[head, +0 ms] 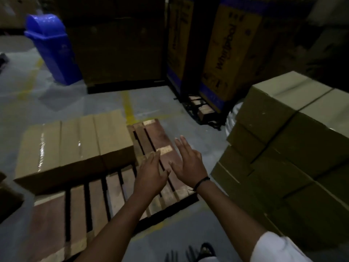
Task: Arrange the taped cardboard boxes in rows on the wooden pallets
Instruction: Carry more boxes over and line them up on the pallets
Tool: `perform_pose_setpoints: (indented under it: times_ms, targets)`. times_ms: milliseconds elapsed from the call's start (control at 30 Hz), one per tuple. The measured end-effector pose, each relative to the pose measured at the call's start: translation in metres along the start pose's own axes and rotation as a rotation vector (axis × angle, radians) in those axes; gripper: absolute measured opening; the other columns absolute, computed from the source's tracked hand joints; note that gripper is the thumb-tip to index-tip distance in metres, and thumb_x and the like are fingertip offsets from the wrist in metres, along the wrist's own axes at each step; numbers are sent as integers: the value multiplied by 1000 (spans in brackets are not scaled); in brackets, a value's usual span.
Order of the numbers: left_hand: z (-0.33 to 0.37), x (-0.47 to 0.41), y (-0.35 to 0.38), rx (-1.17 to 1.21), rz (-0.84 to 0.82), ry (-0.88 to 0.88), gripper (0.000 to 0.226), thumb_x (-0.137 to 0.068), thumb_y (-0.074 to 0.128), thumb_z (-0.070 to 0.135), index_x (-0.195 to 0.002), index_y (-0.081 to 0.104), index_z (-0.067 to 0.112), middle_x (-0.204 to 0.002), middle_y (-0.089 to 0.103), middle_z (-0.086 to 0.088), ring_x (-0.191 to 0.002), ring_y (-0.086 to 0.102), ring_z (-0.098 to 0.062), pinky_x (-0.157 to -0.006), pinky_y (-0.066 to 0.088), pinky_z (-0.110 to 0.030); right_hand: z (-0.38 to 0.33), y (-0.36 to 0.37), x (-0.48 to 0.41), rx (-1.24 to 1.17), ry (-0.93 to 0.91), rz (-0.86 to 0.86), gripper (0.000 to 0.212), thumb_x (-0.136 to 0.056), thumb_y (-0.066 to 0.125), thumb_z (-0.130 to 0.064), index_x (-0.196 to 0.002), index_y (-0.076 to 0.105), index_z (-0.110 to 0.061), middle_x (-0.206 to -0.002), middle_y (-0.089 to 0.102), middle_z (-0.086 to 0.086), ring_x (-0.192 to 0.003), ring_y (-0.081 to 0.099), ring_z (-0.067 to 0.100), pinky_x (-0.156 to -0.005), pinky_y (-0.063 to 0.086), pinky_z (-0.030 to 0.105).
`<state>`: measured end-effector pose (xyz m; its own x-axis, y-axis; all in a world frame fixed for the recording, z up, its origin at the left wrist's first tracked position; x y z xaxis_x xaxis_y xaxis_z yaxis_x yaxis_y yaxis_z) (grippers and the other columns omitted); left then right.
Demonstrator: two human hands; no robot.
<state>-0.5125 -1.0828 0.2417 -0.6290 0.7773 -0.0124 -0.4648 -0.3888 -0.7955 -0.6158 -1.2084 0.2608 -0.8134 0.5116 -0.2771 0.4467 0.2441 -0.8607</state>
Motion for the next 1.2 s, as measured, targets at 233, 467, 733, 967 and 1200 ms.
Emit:
perform_pose_setpoints:
  times_ms: [233, 467, 733, 967, 1200]
  targets:
    - [141, -36, 63, 64, -77, 239, 77, -98, 63, 46, -161, 28, 17, -165, 34, -4, -152, 31, -21, -121, 31, -42, 121, -101, 42, 3, 246, 170, 77, -96, 61, -46, -161, 25, -27, -170, 15, -1, -150, 29, 19, -107, 29, 45]
    - [281, -77, 133, 80, -150, 451, 76, -98, 64, 45, -162, 29, 21, -163, 37, 0, -148, 36, -18, -118, 31, -32, 237, -216, 75, 64, 448, 294, 75, -94, 66, -43, -158, 31, -30, -169, 19, -3, -152, 27, 21, -115, 25, 54]
    - [358, -127, 184, 122, -171, 520, 73, -96, 66, 47, -159, 33, 28, -156, 48, 2, -142, 45, -16, -113, 43, -37, 337, -289, 69, 110, 569, 304, 75, -95, 65, -41, -159, 29, -26, -169, 17, 3, -155, 17, 26, -124, 10, 49]
    - [373, -204, 192, 98, -171, 556, 71, -97, 66, 44, -158, 36, 27, -157, 47, 1, -143, 43, -17, -113, 37, -34, 404, -310, -2, 229, 699, 251, 74, -97, 56, -54, -159, 26, -25, -167, 21, 7, -154, 17, 31, -125, 11, 51]
    - [377, -310, 186, 44, -179, 658, 61, -97, 67, 41, -152, 47, 23, -152, 52, -4, -142, 44, -22, -115, 38, -39, 454, -284, -70, 306, 883, 116, 80, -95, 36, -74, -158, 27, -25, -165, 25, 13, -152, 19, 34, -124, 12, 56]
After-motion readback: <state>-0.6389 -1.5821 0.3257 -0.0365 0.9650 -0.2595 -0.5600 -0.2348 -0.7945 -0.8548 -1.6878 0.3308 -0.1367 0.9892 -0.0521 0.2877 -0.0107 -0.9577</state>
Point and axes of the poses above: each hand's wrist, its own x-axis away from the middle knuckle, its own y-axis out of the palm, z = x × y, the point moved 4 cm from there along -x, towards the middle knuckle
